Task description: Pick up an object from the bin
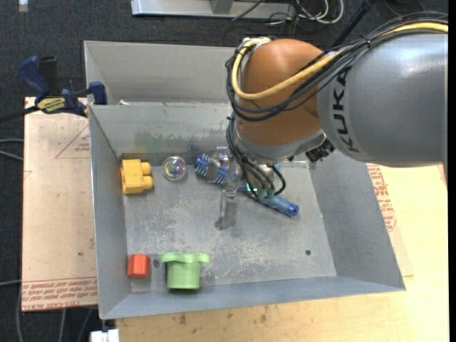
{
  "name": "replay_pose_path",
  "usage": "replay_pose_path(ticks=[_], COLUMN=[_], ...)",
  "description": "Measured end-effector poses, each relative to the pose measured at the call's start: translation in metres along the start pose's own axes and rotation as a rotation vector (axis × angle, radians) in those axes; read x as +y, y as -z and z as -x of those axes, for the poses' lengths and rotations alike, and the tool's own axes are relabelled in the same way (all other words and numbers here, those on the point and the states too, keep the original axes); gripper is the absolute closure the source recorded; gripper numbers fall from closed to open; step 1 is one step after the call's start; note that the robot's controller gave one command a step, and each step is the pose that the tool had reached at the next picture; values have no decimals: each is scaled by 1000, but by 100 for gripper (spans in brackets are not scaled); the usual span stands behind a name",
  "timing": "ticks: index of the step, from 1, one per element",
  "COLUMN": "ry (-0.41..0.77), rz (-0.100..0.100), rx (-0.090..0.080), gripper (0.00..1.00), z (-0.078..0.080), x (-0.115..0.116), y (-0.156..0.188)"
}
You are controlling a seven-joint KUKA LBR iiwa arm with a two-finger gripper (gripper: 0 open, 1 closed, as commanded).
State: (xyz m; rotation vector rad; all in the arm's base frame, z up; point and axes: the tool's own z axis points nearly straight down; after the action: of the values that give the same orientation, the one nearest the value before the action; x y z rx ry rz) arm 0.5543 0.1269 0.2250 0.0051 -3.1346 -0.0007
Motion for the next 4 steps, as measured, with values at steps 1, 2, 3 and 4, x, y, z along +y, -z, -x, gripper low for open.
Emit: replay_pose_path(ticks=[1,2,3,4], ry=[460,399,590,674], rz=[0,1,-1,-2], rx=[-25,-12,-11,-22], gripper=[0,0,0,0], z=[-67,-68,-70,-66], x=[30,52,57,54], y=[-154,-125,-105,-155])
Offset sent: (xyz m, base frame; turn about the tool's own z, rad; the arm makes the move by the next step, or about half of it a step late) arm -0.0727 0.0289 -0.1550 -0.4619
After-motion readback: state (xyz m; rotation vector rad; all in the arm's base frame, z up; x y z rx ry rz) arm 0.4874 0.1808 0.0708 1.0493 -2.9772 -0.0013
